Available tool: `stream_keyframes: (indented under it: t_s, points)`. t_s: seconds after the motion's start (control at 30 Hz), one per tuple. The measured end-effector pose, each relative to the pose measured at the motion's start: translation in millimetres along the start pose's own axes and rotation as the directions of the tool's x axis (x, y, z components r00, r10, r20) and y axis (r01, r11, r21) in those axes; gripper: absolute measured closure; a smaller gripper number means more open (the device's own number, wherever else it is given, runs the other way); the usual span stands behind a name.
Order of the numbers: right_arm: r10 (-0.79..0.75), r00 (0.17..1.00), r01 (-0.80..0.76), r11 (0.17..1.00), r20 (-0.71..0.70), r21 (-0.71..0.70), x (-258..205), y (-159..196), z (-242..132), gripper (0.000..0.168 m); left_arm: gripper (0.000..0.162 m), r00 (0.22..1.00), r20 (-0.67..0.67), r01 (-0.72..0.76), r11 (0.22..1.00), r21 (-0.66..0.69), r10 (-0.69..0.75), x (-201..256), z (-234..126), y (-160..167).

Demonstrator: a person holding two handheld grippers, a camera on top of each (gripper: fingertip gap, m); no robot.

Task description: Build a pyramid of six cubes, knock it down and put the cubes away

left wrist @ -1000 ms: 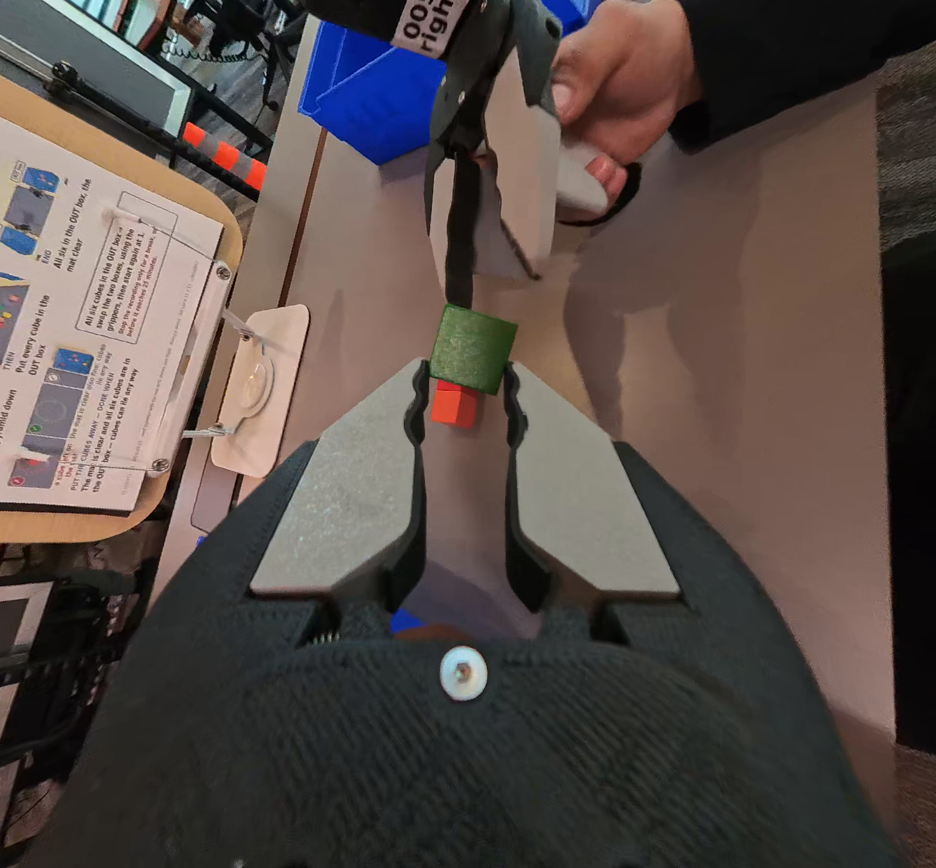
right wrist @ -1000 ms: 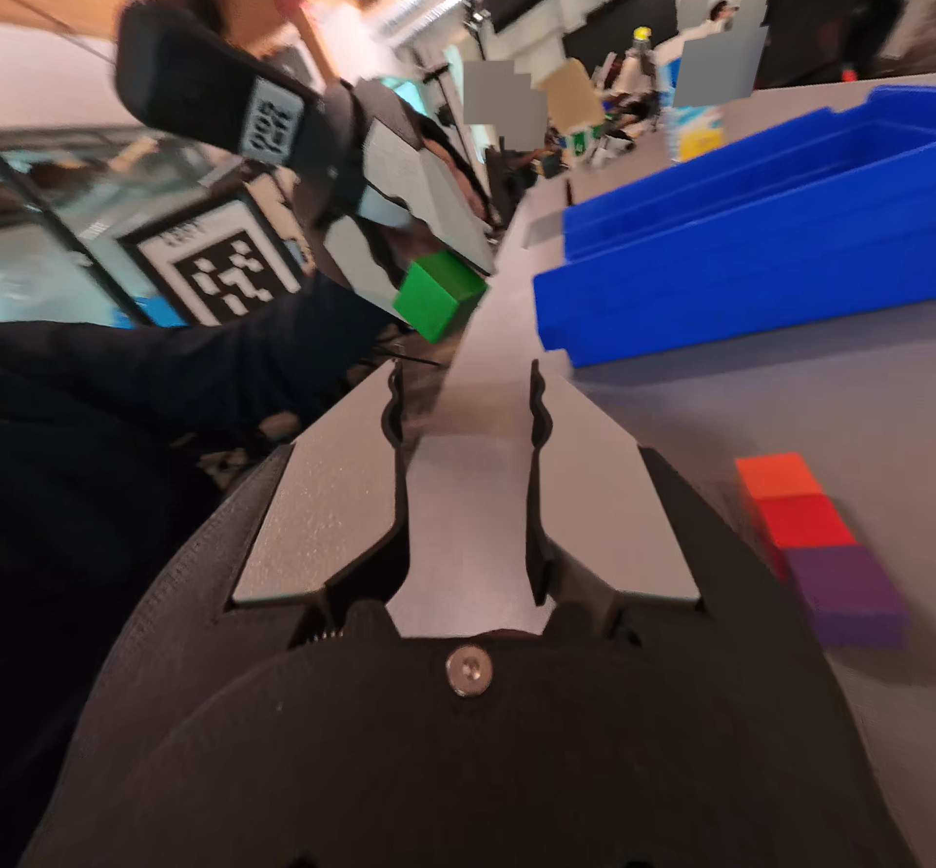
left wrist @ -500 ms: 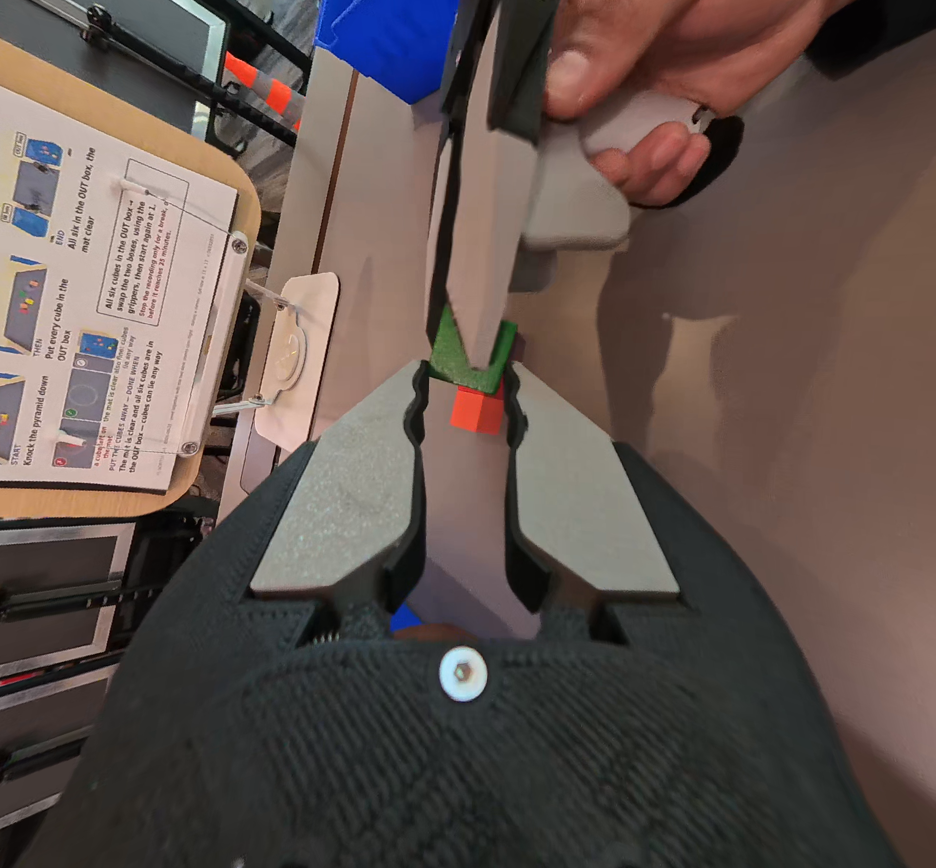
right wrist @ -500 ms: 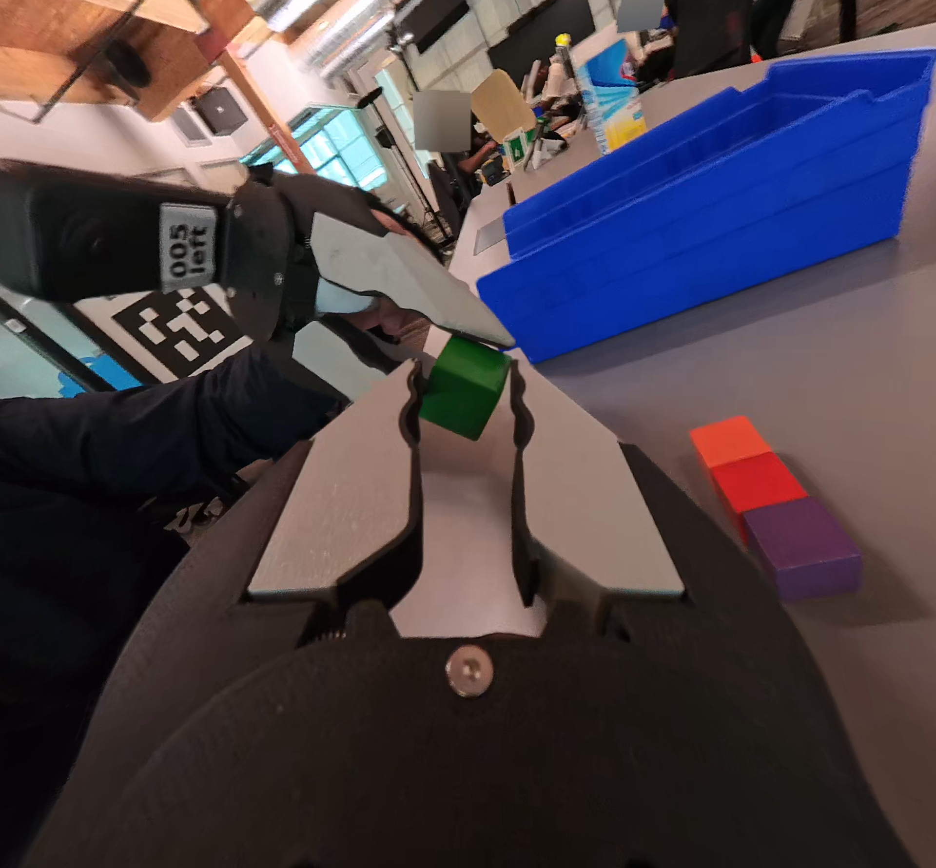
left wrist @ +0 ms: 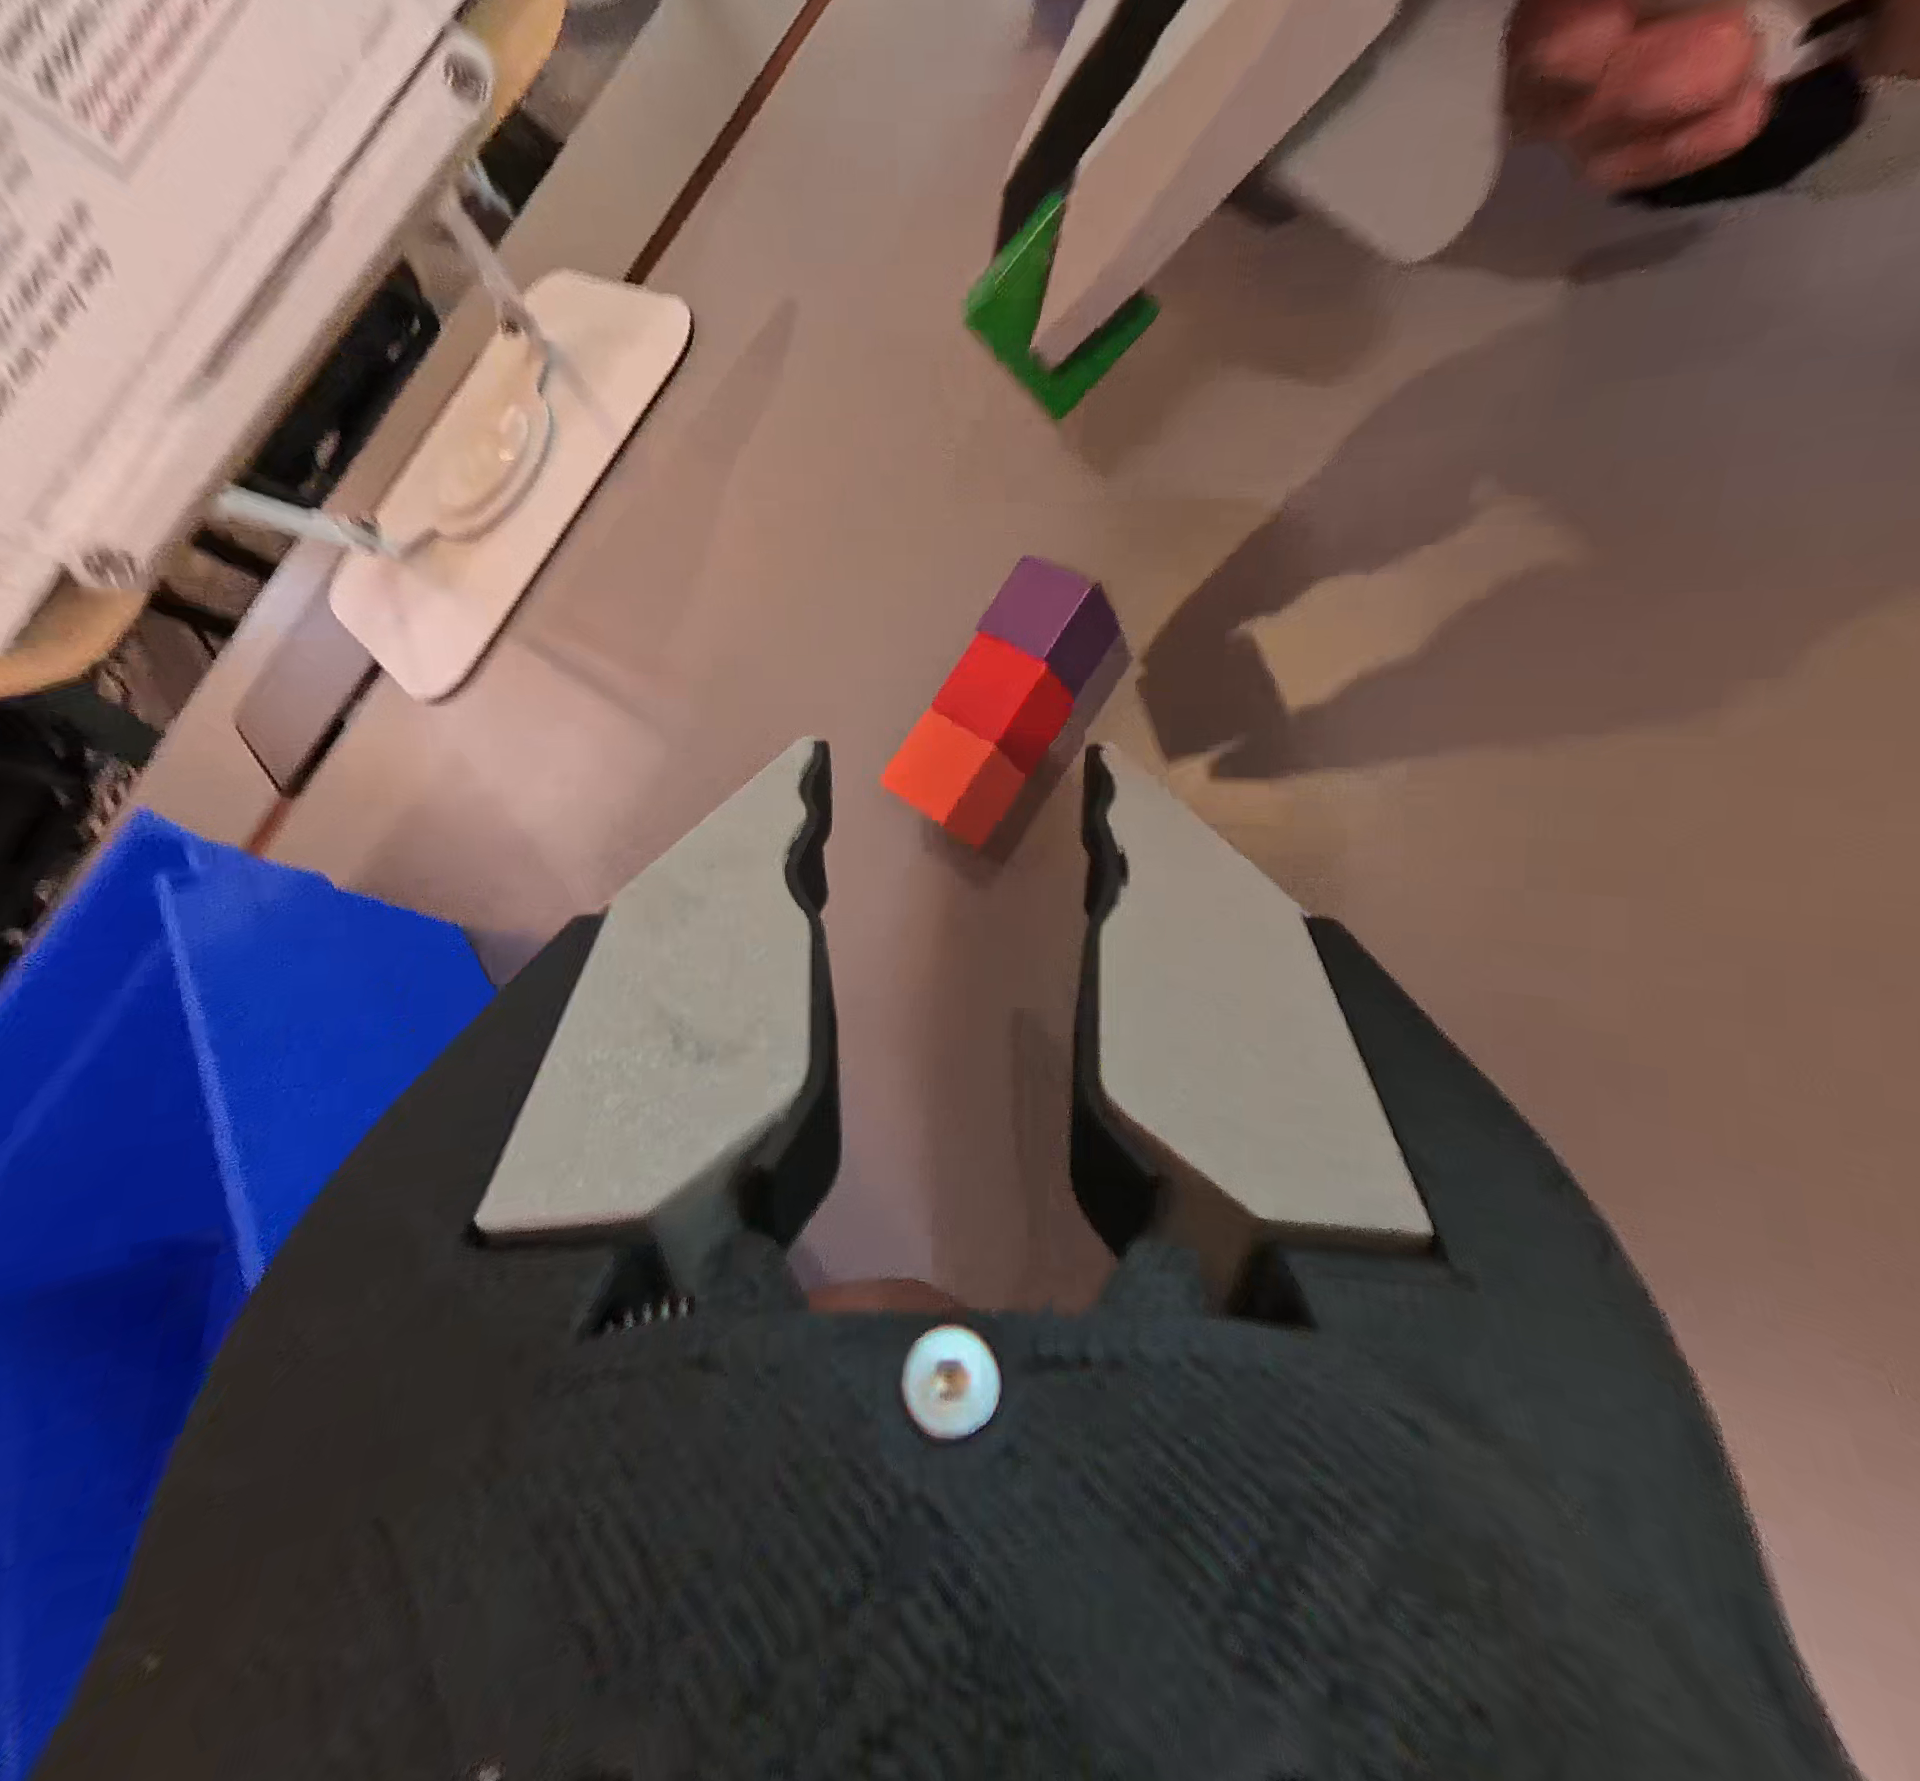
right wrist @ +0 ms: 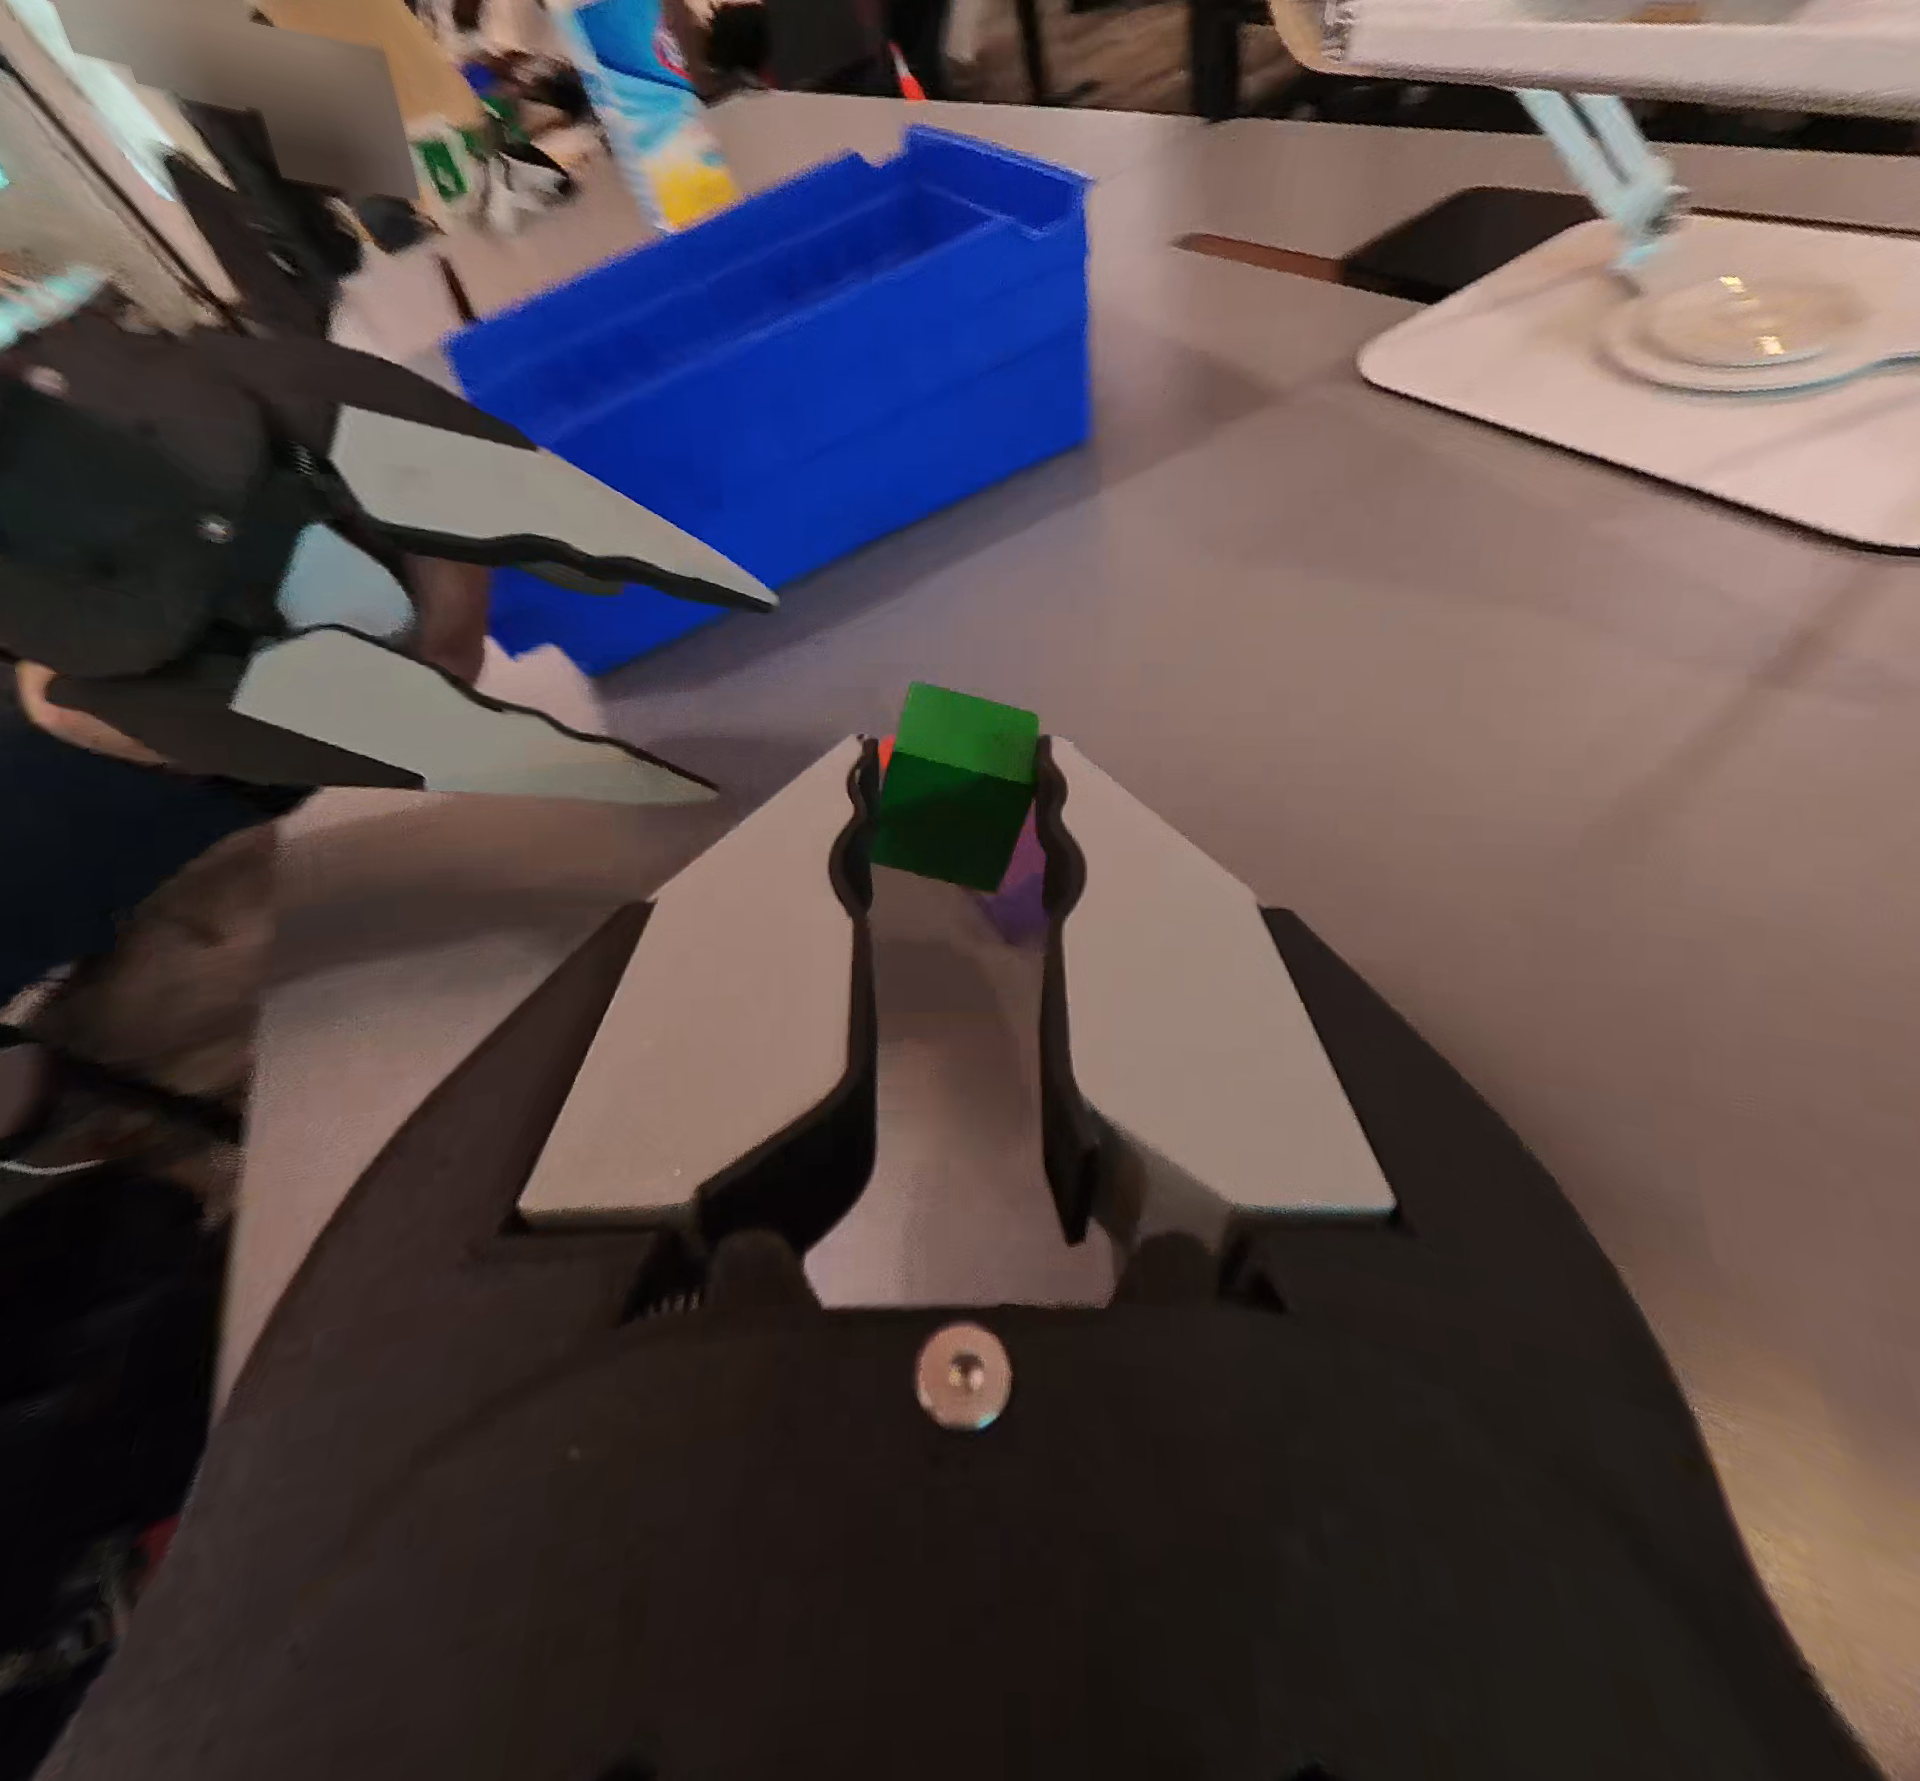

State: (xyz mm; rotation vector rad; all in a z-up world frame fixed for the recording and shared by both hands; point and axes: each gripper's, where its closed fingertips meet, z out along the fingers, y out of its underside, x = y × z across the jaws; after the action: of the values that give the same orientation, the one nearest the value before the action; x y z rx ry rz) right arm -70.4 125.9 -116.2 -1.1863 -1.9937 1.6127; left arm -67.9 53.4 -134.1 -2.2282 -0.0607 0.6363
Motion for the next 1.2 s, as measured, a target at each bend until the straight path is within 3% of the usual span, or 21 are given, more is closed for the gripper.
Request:
stream_keyframes:
  t_s: [0.03, 0.4, 0.7, 1.03, 1.2]
  points:
    - [-0.015, 1.0, 0.014, 1.0, -0.019, -0.025, 3.2, 4.0, 0.9, 0.141, 0.116, 0.999, 0.01, 0.035, 0.999, -0.008, -0.035, -2.4, 3.0, 6.3]
    - [-0.05, 0.997, 0.033, 0.969, -0.061, -0.247, 22.2, 49.0, 16.0, 0.141, 0.116, 0.977, -0.035, 0.212, 0.977, -0.018, -0.212, 6.3, 28.7, 49.4]
    - [-0.116, 0.989, 0.081, 0.941, -0.088, -0.329, 27.9, 64.1, 22.2, 0.144, 0.117, 0.98, -0.016, 0.196, 0.981, -0.011, -0.196, 3.9, 28.5, 50.2]
    - [-0.064, 0.995, 0.045, 0.971, -0.078, -0.235, 26.6, 44.9, 11.2, 0.139, 0.117, 0.989, 0.035, 0.145, 0.989, -0.035, -0.144, 3.4, 30.5, 53.2]
    - [-0.008, 0.993, -0.012, 0.986, -0.119, -0.168, 36.0, 33.3, -0.6, 0.15, 0.145, 0.958, 0.044, 0.285, 0.958, -0.035, -0.283, -10.7, 29.9, 58.6]
